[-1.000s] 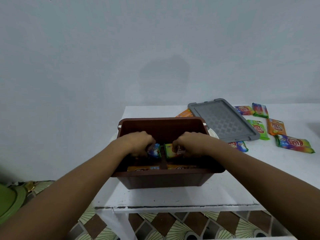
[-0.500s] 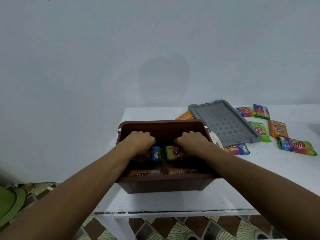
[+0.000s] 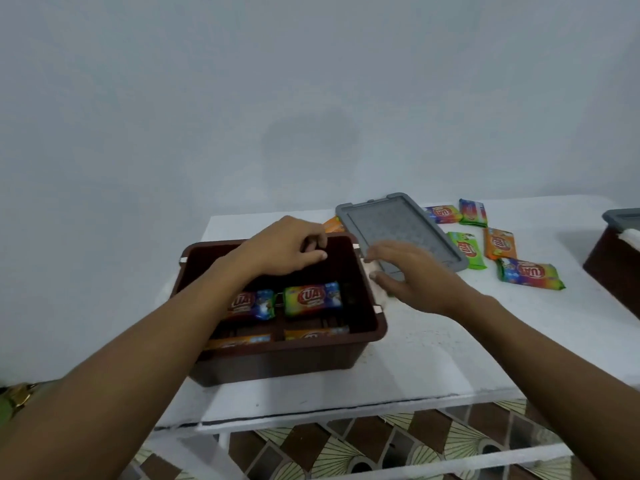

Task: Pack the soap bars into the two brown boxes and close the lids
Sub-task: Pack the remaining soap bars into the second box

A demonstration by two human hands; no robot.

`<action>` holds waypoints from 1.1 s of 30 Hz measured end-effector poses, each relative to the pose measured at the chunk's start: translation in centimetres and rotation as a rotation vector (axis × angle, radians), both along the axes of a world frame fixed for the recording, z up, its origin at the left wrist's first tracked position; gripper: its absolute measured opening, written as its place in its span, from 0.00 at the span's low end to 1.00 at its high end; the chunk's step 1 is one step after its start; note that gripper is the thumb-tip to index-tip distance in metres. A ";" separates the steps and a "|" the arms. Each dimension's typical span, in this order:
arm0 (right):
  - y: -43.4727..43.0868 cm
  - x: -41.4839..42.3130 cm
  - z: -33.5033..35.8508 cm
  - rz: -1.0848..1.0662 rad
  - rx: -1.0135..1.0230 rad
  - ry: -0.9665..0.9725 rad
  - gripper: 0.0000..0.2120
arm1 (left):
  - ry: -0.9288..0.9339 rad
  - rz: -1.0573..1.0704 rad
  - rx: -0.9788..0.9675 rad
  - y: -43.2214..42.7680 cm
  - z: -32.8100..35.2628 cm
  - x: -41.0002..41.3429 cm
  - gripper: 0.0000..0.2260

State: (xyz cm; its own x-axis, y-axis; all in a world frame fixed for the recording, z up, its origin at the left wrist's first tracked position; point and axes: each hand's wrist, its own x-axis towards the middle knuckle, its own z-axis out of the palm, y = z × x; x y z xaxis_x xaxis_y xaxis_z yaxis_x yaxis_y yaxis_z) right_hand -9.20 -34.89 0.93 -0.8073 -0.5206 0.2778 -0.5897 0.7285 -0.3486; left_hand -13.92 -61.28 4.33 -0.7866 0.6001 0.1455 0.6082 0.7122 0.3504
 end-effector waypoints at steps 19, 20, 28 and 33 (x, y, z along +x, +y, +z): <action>25.7 -0.8 -11.6 -0.732 0.186 -0.117 0.33 | -0.129 0.206 -0.545 26.4 -7.1 0.8 0.10; 25.8 -0.4 -11.8 -0.699 0.125 -0.065 0.31 | -0.102 0.238 -0.538 27.0 -8.2 1.3 0.11; 26.4 -0.5 -12.3 -0.751 -0.080 -0.114 0.42 | 0.102 0.282 -0.055 25.3 -15.5 4.8 0.20; 26.6 -0.5 -12.2 -0.659 -0.211 -0.145 0.43 | -0.002 0.347 0.141 25.6 -14.4 5.6 0.31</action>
State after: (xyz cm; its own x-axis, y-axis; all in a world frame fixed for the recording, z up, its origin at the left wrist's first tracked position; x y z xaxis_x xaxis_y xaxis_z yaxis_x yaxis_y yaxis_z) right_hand -9.71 -8.29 -11.26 -0.9723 0.1430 0.1850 0.0143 0.8259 -0.5637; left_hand -8.32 -35.73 -10.11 -0.9399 0.2722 0.2060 0.3386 0.8205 0.4606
